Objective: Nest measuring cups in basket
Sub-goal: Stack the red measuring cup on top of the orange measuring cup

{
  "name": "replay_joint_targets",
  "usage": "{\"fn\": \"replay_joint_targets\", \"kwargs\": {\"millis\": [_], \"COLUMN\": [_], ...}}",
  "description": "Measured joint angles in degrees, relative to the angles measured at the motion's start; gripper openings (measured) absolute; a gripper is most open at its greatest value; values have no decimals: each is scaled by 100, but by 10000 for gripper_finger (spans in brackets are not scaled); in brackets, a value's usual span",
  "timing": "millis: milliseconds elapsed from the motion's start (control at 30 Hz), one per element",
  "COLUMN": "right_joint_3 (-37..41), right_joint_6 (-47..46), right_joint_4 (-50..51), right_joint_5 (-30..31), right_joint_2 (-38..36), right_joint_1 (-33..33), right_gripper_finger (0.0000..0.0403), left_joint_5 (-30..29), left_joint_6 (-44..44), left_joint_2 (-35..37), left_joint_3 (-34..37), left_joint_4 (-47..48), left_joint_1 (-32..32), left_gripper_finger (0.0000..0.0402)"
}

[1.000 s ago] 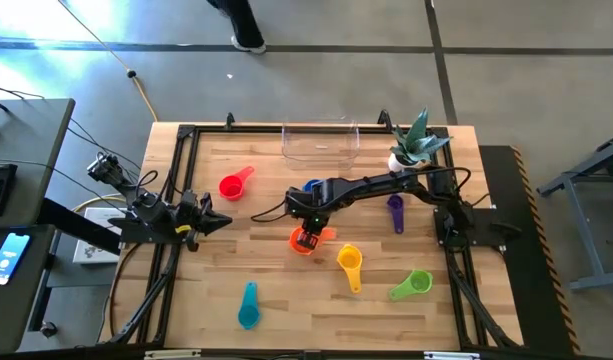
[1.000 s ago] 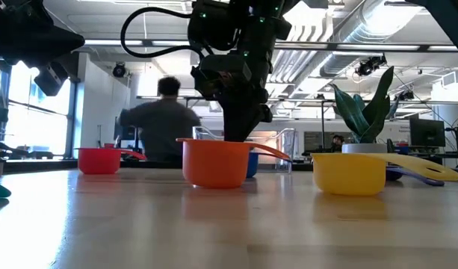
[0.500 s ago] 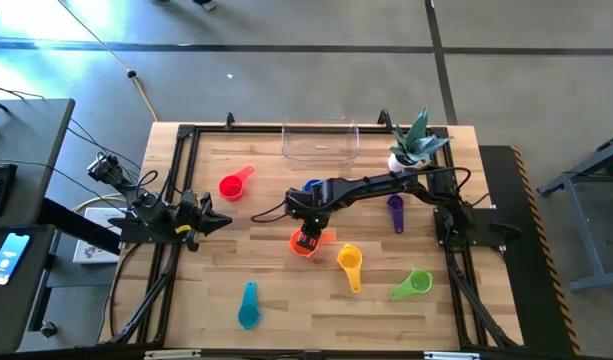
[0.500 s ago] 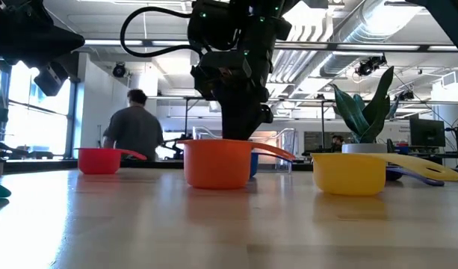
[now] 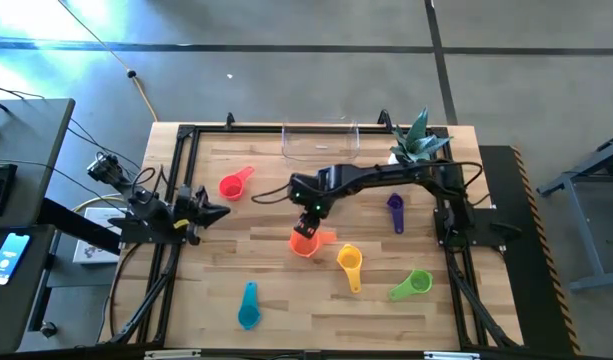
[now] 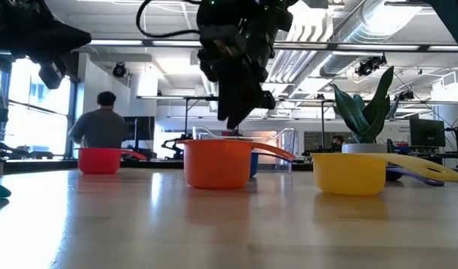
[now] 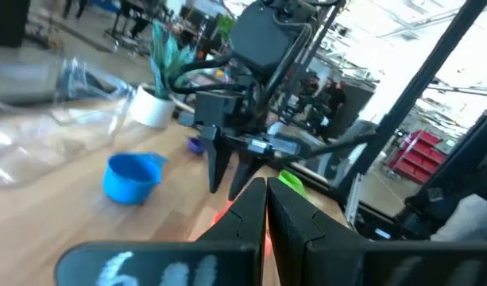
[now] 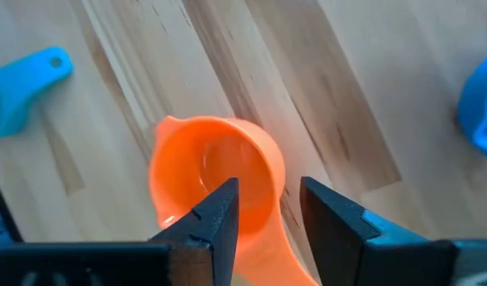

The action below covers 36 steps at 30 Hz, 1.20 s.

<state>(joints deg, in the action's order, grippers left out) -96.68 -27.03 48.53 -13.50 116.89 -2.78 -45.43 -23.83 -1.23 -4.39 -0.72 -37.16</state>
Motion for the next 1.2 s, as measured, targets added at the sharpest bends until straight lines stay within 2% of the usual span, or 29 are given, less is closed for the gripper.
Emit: {"fn": "replay_joint_targets", "kwargs": {"millis": [300,567,700,800,933,1100,1200], "right_joint_3": [0,-7,-7,-7,-7,-7,-7], "right_joint_6": [100,532,682,816,1092,1435,1554], "right_joint_4": [-264,-640,-688,-706,-788,-973,-1018], "right_joint_5": [127,412,414,426,436,445,396], "right_joint_2": [-588,-1182,-1423,-1555,-1705,-1803,-1815], "right_joint_1": [-234,-477,-646,-797,-986,-1242,-1394], "right_gripper_finger": [126,126,126,126,126,126,126], "left_joint_5": [-569,-843,-1263,-1520,-1529,-1572,-1998], "left_joint_6": [1169,2205,2460,2646,3166,3683,3926], "left_joint_2": [0,-4,-4,-4,-12,-209,-540], "left_joint_3": [-518,-1035,-1325,-1559,-1893,-2359,-2654], "left_joint_4": [144,254,243,239,213,207,206], "left_joint_1": [1,1,-1,1,-1,0,-1], "left_gripper_finger": [9,47,67,74,76,76,76]}}
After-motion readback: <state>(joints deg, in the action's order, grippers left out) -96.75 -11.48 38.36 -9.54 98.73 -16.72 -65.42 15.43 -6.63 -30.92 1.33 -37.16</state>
